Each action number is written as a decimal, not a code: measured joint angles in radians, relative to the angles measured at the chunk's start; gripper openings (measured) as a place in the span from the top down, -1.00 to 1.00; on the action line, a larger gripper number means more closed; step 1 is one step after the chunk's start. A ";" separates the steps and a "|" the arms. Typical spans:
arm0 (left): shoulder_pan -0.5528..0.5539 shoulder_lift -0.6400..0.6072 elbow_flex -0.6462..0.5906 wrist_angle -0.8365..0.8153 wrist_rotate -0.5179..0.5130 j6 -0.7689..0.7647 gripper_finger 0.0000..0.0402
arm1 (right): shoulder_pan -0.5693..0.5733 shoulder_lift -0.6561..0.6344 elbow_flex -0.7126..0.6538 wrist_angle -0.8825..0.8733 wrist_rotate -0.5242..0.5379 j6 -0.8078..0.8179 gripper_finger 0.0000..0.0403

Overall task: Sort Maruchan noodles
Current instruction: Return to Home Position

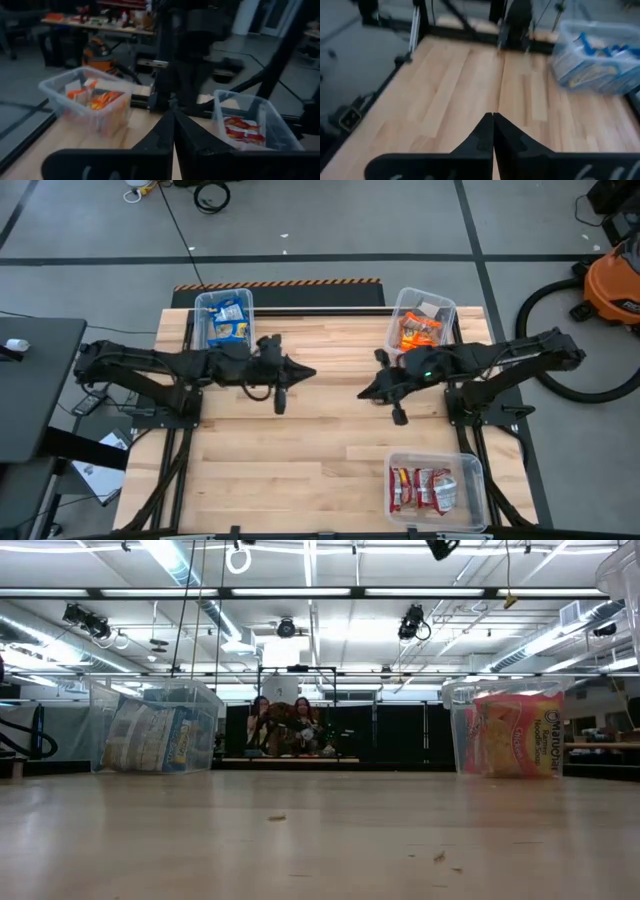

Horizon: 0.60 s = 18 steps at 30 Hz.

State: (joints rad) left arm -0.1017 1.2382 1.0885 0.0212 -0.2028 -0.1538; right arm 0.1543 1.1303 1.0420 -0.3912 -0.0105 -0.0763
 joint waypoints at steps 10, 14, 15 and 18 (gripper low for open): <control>0.032 -0.079 0.001 -0.169 0.078 0.060 0.95 | 0.003 -0.329 -0.215 0.072 0.009 0.184 0.91; 0.034 -0.081 0.001 -0.177 0.018 0.069 0.93 | 0.003 -0.394 -0.257 0.084 0.016 0.189 0.91; 0.034 -0.081 0.001 -0.185 0.012 0.071 0.92 | 0.003 -0.401 -0.262 0.094 0.017 0.192 0.91; 0.034 -0.080 0.001 -0.244 -0.018 0.172 0.91 | 0.001 -0.408 -0.291 0.142 0.043 0.127 0.91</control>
State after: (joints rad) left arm -0.0681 1.1578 1.0893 -0.2223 -0.2211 0.0185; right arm 0.1558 0.7226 0.7512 -0.2493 0.0329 0.0511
